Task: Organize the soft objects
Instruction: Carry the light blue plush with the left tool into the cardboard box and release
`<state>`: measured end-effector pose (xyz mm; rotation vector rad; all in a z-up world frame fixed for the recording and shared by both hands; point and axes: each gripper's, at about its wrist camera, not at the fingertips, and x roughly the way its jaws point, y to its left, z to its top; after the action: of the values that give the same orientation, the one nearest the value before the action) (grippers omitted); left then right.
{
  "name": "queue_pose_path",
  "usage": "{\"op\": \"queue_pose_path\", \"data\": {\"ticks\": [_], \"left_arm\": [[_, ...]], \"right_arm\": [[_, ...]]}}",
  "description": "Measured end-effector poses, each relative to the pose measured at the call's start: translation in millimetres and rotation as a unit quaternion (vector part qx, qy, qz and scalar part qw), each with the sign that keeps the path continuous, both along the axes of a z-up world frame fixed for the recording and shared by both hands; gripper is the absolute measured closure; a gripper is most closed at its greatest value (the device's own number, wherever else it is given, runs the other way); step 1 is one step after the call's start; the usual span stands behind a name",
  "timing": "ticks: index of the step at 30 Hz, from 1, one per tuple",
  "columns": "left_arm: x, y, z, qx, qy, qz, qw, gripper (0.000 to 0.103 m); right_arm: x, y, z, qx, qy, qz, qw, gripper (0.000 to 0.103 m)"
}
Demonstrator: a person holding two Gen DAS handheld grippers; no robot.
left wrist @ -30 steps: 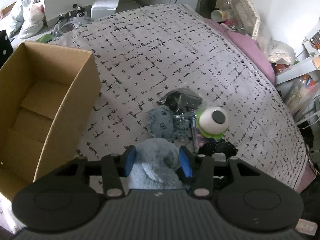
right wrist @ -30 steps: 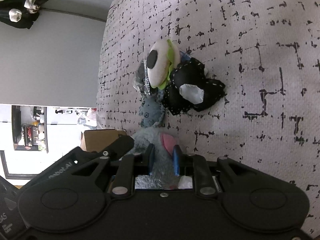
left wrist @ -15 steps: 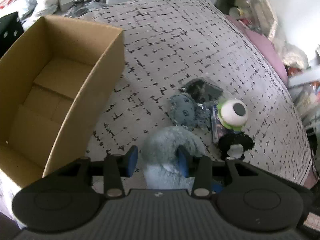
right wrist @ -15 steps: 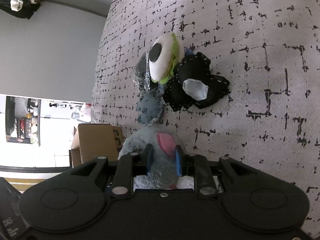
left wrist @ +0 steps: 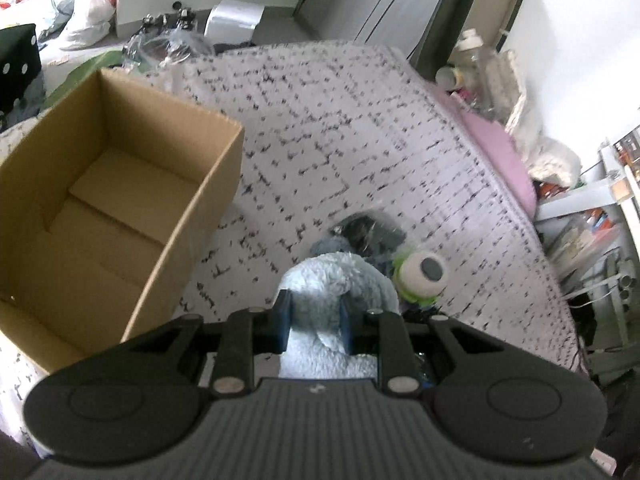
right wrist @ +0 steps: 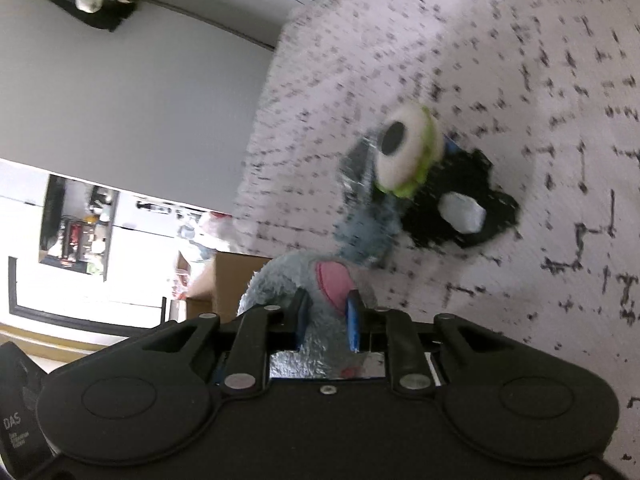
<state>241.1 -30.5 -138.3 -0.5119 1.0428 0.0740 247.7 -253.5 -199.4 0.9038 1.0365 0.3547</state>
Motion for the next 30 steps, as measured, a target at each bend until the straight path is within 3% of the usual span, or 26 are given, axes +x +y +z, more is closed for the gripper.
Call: {"op": "queue_pose_path", "data": {"ticks": [15, 30], "left_arm": [[-15, 38, 44, -0.019, -0.055, 0.008, 0.9982, 0.081], [-46, 104, 52, -0.03, -0.062, 0.044, 0.9967, 0.082]], "right_arm": [[-6, 29, 39, 0.015, -0.099, 0.031, 0.994, 0.084], [-22, 94, 54, -0.007, -0.129, 0.098, 0.987, 0.083]]}}
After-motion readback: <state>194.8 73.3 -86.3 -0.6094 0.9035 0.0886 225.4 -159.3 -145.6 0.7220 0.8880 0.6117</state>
